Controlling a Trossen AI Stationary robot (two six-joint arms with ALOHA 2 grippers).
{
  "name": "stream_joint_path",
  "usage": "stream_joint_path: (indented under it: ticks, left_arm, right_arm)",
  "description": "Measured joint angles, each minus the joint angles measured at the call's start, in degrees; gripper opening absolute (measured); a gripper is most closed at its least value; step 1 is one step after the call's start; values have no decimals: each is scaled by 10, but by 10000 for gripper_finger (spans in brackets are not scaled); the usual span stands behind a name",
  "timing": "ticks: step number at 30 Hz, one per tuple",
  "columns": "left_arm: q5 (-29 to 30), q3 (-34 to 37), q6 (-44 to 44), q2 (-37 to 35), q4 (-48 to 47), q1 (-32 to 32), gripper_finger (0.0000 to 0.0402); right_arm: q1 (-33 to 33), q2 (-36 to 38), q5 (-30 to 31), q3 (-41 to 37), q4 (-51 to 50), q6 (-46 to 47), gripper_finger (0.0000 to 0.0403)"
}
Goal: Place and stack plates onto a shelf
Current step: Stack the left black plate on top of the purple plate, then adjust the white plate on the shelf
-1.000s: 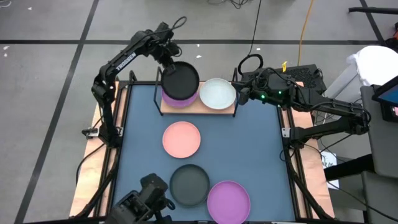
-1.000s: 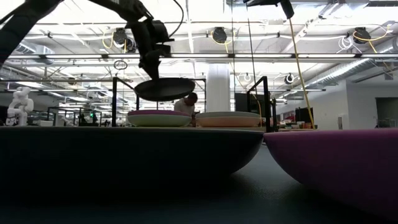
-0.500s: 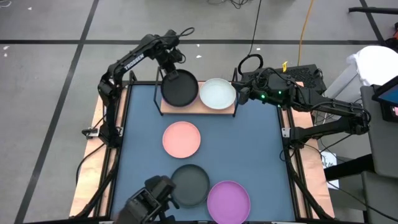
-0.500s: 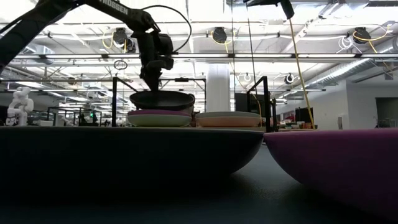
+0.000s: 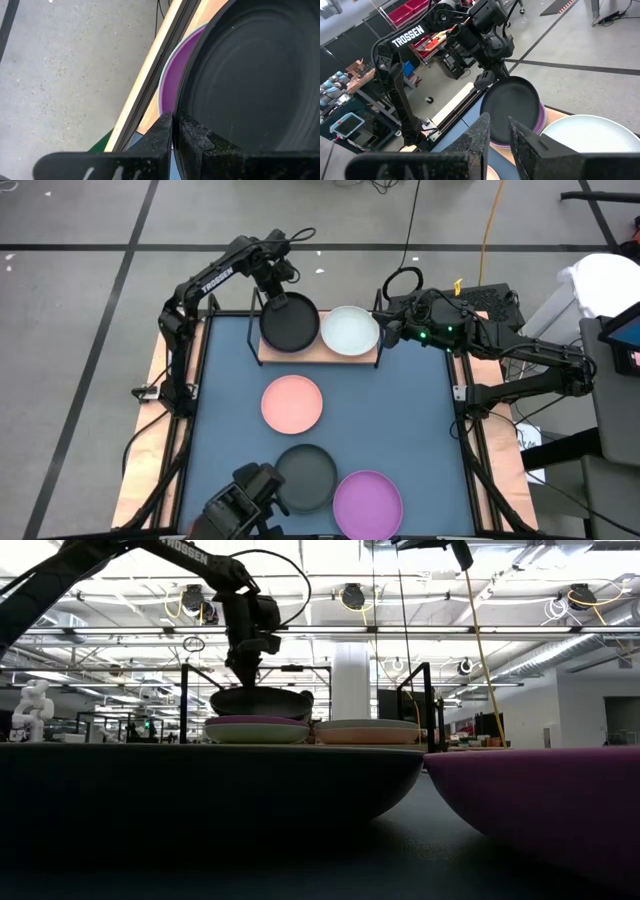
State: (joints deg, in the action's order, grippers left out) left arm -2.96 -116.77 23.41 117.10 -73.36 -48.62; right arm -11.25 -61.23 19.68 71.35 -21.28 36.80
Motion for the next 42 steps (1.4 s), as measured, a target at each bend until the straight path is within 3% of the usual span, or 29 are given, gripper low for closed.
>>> stream_joint_path:
  ticks: [8,15,19,33,37,42]
  left_arm:
    - [0,0,-10,0,-2,0,36]
    - [0,0,-24,0,-2,0,125]
    - [-22,1,-41,-7,-5,4,149]
    - [-91,0,-45,-54,-47,138,78]
    - [-59,13,-135,-51,-22,174,76]
    - [-57,79,-215,-48,3,189,76]
  right_arm:
    - [0,0,0,0,0,-4,55]
    - [0,0,-2,0,0,-4,55]
    - [0,0,-3,0,0,-4,55]
    - [1,0,-3,0,-1,-6,55]
    - [1,0,-3,0,-4,-6,55]
    - [1,0,-3,0,-4,-10,55]
